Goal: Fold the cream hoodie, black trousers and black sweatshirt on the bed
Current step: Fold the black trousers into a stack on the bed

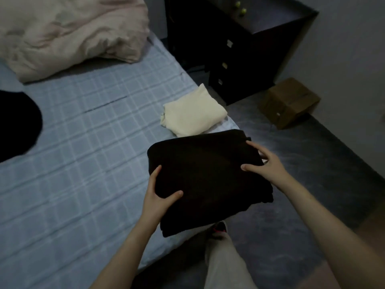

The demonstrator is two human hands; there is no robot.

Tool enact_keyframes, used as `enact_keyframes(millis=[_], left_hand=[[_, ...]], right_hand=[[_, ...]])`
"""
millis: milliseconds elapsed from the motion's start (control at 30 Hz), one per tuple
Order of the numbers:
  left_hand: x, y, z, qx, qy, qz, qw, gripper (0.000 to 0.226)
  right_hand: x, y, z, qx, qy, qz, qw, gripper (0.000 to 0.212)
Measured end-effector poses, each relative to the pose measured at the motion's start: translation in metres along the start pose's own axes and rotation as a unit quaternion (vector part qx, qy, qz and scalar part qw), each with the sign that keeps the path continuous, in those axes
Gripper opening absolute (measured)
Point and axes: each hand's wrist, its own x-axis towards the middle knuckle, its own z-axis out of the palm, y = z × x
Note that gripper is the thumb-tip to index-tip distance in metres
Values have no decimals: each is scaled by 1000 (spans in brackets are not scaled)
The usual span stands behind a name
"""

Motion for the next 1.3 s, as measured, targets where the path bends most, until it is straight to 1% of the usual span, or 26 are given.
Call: enact_keyframes(millis=[167,300,400,467,600,667,733,800,867,900,933,967,1000,1033,1067,1100,1133,1167,1233,1300], left_hand=[[72,-14,98,-46,63,-60,995,89],[124,-36,151,-73,117,-84,987,91],[152,-57,174,-78,140,-104,982,93],[163,-73,187,-77,144,-111,980,95],[174,-87,195,-74,144,-120,980,97],[173,-89,193,-78,136,-122,980,98],[172,-88,192,-76,131,-116,982,99],[177,-88,194,-68,119,-118,983,99],[181,-86,196,-30,120,-135,983,100],[183,-81,197,-4,129,-154,980,100],[183,-76,197,37,144,-177,973,101],[182,-70,197,108,164,-187,963,103],[180,-65,198,205,180,-170,947,104],[180,-61,201,301,188,-124,926,103],[182,-58,204,376,187,-61,905,98],[187,-56,208,425,178,-4,887,89],[196,-56,212,460,168,35,871,79],[206,-60,214,486,155,53,858,71],[224,-76,217,522,123,53,842,65],[232,-99,220,544,100,55,831,64]], right_hand=[[133,27,-56,-47,-68,-10,997,72],[221,52,-65,-61,-107,-29,992,73],[269,78,-63,-61,-136,-35,988,73],[292,97,-58,-60,-161,-34,984,74],[311,117,-53,-54,-180,-18,982,75],[310,120,-60,-46,-177,-8,983,77],[309,123,-65,-43,-168,-19,985,78],[311,130,-62,-69,-180,-14,981,78],[312,132,-58,-140,-184,25,973,79],[312,129,-56,-196,-166,22,966,79],[311,123,-54,-257,-135,-25,957,79],[309,115,-50,-313,-104,-110,937,80],[306,109,-45,-354,-84,-206,908,80],[303,105,-36,-375,-79,-280,880,79],[299,105,-26,-389,-92,-322,858,76],[296,107,-16,-409,-109,-338,840,72],[296,113,-9,-434,-124,-335,827,68],[299,121,-5,-456,-134,-324,818,65],[309,139,-5,-477,-142,-310,810,62],[316,159,-5,-470,-136,-315,813,62]])
